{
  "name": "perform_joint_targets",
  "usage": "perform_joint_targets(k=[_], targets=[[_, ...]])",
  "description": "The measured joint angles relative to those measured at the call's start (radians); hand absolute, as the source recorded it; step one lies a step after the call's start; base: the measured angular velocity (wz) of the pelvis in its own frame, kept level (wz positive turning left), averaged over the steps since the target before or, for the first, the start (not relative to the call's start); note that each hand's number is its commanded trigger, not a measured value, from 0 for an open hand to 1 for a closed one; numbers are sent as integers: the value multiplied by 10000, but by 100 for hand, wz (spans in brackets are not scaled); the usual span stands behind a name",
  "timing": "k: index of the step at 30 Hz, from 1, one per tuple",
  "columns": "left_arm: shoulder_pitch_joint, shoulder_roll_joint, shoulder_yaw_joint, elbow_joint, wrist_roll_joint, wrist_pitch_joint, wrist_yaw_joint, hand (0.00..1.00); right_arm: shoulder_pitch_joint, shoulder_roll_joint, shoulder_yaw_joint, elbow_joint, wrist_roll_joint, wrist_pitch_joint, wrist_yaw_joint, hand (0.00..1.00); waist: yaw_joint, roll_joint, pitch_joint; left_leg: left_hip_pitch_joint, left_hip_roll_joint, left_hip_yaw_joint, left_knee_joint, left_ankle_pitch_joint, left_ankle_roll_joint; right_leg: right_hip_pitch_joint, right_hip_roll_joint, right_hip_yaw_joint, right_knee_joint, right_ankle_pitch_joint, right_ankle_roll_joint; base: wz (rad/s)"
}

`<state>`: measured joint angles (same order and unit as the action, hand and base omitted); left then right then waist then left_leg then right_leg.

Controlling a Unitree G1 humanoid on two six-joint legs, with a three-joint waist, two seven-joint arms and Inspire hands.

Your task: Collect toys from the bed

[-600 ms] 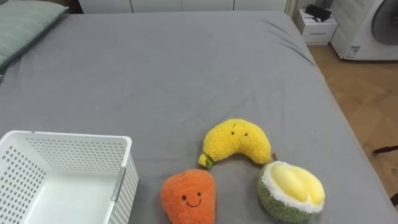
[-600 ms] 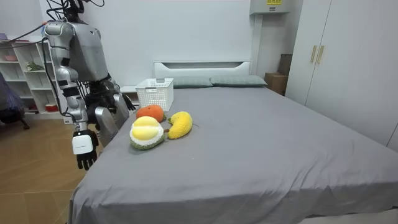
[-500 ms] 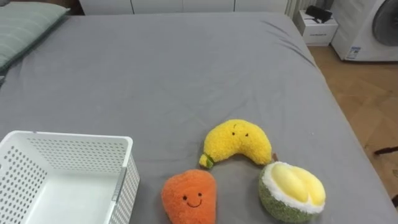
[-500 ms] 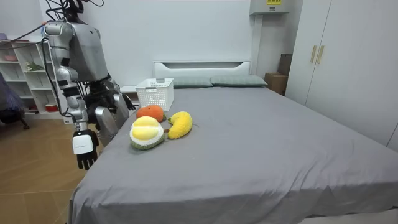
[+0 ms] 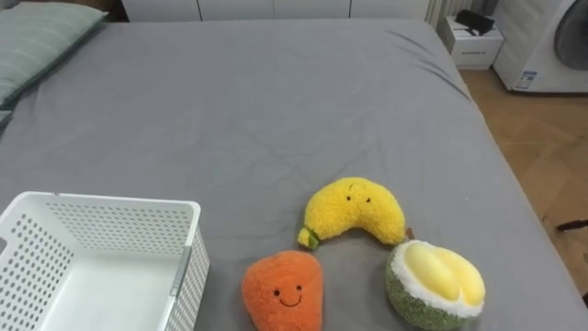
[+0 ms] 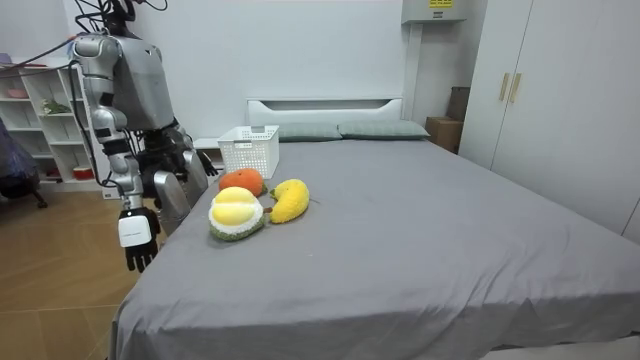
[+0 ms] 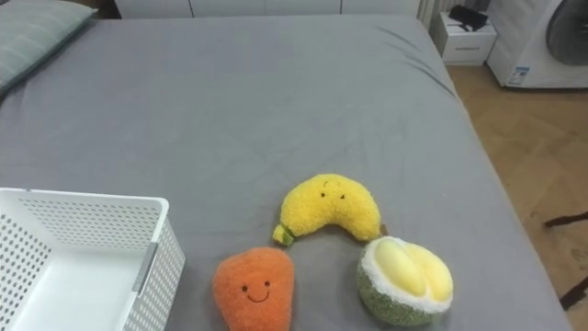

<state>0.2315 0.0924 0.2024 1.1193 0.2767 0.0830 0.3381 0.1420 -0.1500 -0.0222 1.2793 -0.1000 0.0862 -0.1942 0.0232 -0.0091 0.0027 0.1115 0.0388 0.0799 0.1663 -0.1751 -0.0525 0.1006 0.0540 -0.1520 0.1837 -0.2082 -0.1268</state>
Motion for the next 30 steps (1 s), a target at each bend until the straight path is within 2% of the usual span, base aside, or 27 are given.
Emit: perform_joint_targets(k=[4, 9, 14, 17, 19, 20, 21, 24, 30], targets=[[17, 3, 77, -111, -15, 2, -1, 0, 139, 3, -209, 40, 396, -45, 0, 0, -154, 15, -9, -4, 0, -2, 5, -3, 6, 7, -6, -14, 5, 11, 12, 2], [-117, 63, 310, -219, 3, -31, -6, 0, 292, 10, -1012, 105, 1750, -73, -113, 0, -260, -26, -24, 8, 2, 17, 17, -3, 10, 6, -7, 23, 11, 6, 21, -1], [-179, 123, 338, -223, -11, -67, -9, 0, 431, -28, -1684, 50, 3128, -76, -153, 0, -469, -189, -61, 59, 2, 14, 17, -6, 13, 0, 12, 140, 43, 25, 23, -4], [-256, 235, 338, -221, -17, -215, -71, 0, 422, -70, -2157, -260, 3448, -109, -151, 0, -508, -267, -49, 133, 9, 83, -13, -6, 15, 18, 19, 208, 68, 44, 23, -8], [-229, 351, 327, -203, -94, -227, -139, 0, 398, -110, -2183, -484, 3716, -193, -220, 0, -509, -365, -44, 191, 16, 156, -25, -6, 15, 44, 23, 267, 84, 48, 26, -11], [-212, 431, 329, -209, -100, -243, -179, 0, 379, -122, -2183, -674, 3858, -213, -245, 0, -497, -399, -2, 177, 21, 177, -24, -8, 17, 31, 23, 267, 71, 44, 33, -7], [-204, 471, 330, -213, -102, -278, -179, 0, 337, -152, -2182, -856, 3915, -220, -252, 0, -468, -480, -5, 127, 22, 191, -13, -13, 26, -21, 22, 278, 61, 32, 55, 0], [-192, 462, 322, -212, -103, -464, -189, 0, 112, -298, -2180, -965, 4004, -283, -346, 0, -438, -552, 8, -34, 20, 251, 25, -37, 83, -167, 20, 322, 36, 72, 122, -4], [-75, 452, 328, -216, -101, -681, -209, 0, -307, -521, -2177, -2106, 4006, -463, -689, 0, -375, -649, -40, -136, 1, 532, -9, -41, 155, -353, 16, 562, -4, 219, 163, -12]])
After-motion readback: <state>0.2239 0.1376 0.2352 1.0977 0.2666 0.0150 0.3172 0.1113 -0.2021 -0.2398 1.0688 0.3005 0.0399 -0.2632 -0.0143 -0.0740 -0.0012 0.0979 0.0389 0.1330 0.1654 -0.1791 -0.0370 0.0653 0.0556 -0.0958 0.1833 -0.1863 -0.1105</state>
